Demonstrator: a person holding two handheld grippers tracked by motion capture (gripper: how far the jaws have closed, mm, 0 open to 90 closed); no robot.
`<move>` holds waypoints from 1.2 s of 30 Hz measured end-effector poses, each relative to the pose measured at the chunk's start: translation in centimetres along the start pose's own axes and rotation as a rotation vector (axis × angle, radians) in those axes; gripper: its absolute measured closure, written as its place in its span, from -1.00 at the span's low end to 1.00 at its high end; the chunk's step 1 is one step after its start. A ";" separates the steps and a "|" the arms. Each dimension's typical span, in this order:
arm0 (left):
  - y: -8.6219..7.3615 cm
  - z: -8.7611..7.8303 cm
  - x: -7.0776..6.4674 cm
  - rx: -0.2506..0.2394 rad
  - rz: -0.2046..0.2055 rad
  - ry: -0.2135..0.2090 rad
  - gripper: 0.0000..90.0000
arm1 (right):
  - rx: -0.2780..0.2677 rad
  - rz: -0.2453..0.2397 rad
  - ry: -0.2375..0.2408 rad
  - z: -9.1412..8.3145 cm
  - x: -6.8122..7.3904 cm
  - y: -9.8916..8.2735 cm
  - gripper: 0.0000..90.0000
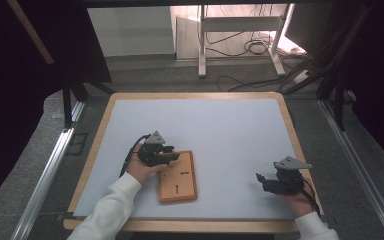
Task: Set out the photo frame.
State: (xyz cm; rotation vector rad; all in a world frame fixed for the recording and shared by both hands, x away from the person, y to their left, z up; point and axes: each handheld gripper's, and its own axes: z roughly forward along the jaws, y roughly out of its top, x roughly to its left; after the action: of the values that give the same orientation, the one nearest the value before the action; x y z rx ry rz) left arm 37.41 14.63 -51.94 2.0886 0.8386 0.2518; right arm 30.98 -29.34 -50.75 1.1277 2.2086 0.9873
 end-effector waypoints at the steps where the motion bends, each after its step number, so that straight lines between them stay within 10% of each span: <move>1: 0.0 0.1 0.0 0.001 0.000 -0.003 0.31 | 0.000 0.000 0.000 0.0 0.0 0.0 -0.53; 14: 0.0 0.6 0.1 0.000 0.016 -0.004 0.84 | 0.007 -0.006 0.003 0.1 0.1 0.0 -0.53; 27: 0.3 0.6 0.5 0.025 -0.006 -0.036 0.86 | -0.005 -0.016 0.011 0.2 0.4 0.2 -0.53; 36: 0.6 0.7 1.0 0.044 -0.015 -0.069 0.85 | -0.050 -0.113 0.069 0.2 3.1 1.2 -0.54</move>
State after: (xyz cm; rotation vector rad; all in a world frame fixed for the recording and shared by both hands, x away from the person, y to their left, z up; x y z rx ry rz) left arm 38.77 14.57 -51.99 2.1193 0.8247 0.1540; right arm 30.02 -26.24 -50.21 0.9484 2.2615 1.0412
